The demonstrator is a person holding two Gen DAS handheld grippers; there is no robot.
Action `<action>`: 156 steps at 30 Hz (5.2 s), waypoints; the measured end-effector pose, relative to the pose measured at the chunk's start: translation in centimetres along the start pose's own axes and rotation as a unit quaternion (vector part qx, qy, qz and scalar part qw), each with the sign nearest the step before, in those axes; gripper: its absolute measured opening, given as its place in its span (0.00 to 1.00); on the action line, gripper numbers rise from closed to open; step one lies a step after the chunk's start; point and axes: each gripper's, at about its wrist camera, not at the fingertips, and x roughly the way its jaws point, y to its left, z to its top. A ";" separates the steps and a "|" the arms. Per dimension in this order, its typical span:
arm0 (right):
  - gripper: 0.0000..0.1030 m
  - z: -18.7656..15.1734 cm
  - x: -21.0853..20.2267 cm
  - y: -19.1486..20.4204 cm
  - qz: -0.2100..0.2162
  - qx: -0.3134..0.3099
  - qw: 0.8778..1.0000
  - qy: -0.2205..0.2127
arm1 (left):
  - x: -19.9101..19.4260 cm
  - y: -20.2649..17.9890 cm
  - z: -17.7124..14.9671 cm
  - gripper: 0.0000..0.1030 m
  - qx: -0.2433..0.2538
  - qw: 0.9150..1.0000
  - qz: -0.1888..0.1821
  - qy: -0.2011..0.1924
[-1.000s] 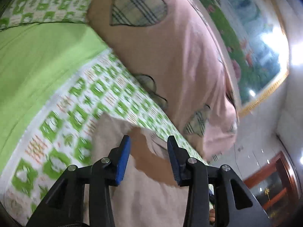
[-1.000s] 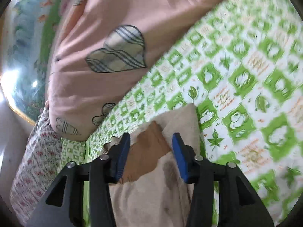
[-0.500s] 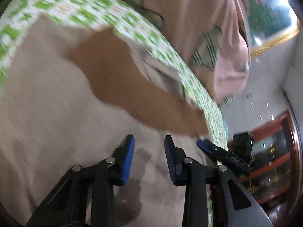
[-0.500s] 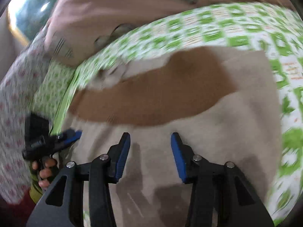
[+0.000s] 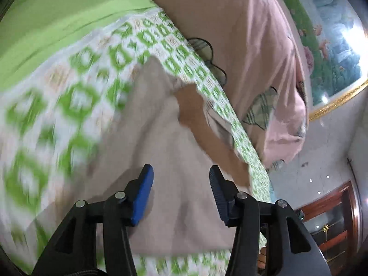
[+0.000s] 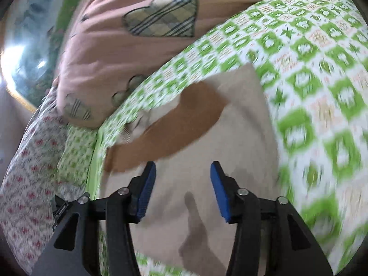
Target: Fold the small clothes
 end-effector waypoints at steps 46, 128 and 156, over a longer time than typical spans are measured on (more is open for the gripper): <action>0.60 -5.8 -2.7 2.7 0.040 -0.024 0.998 0.048 | 1.1 -6.1 -4.2 0.06 0.079 0.984 0.107 -0.115; 0.43 5.2 5.3 -5.8 0.019 -0.052 0.987 0.154 | 22.7 -11.5 -3.5 0.57 0.131 0.966 -0.063 0.213; 0.31 -10.9 10.3 8.2 0.158 -0.102 0.957 0.223 | -0.9 1.8 -4.5 0.54 0.077 0.990 -0.011 0.115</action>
